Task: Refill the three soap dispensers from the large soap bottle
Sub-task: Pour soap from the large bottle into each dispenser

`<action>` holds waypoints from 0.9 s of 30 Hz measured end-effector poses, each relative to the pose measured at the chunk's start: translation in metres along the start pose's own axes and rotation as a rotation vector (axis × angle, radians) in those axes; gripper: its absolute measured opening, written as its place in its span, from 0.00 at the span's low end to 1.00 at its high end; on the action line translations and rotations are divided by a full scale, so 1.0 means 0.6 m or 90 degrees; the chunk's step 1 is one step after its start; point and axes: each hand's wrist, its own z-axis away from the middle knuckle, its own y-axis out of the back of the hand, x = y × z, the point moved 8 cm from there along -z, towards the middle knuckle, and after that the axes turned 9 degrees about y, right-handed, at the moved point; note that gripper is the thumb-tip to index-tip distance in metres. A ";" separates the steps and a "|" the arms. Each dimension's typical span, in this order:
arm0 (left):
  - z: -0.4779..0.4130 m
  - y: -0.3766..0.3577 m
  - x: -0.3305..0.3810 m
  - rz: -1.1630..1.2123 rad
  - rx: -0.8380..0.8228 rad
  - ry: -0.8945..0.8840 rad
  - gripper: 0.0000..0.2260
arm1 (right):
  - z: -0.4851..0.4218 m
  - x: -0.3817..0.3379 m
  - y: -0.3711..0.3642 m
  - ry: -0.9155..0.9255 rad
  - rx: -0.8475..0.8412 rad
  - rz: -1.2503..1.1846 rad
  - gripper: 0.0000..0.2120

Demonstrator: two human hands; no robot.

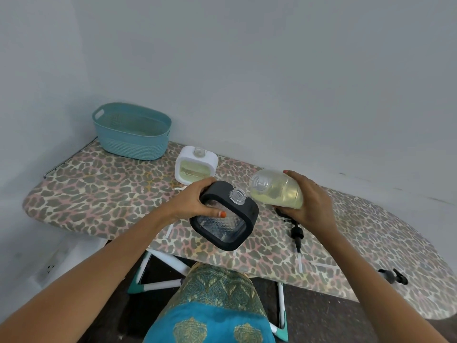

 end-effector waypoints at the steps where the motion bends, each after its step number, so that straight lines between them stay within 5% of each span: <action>1: 0.000 -0.001 -0.001 0.001 -0.006 0.003 0.35 | -0.001 -0.002 -0.002 0.016 -0.009 0.012 0.31; 13: -0.002 -0.007 -0.019 0.013 -0.030 0.026 0.24 | -0.003 -0.009 -0.022 0.111 -0.055 0.094 0.29; 22: -0.004 -0.006 -0.022 0.006 -0.021 0.032 0.31 | -0.007 -0.007 -0.025 0.135 -0.062 0.118 0.30; 27: -0.006 -0.007 -0.030 -0.005 -0.021 0.047 0.20 | -0.010 -0.010 -0.022 0.156 -0.067 0.138 0.30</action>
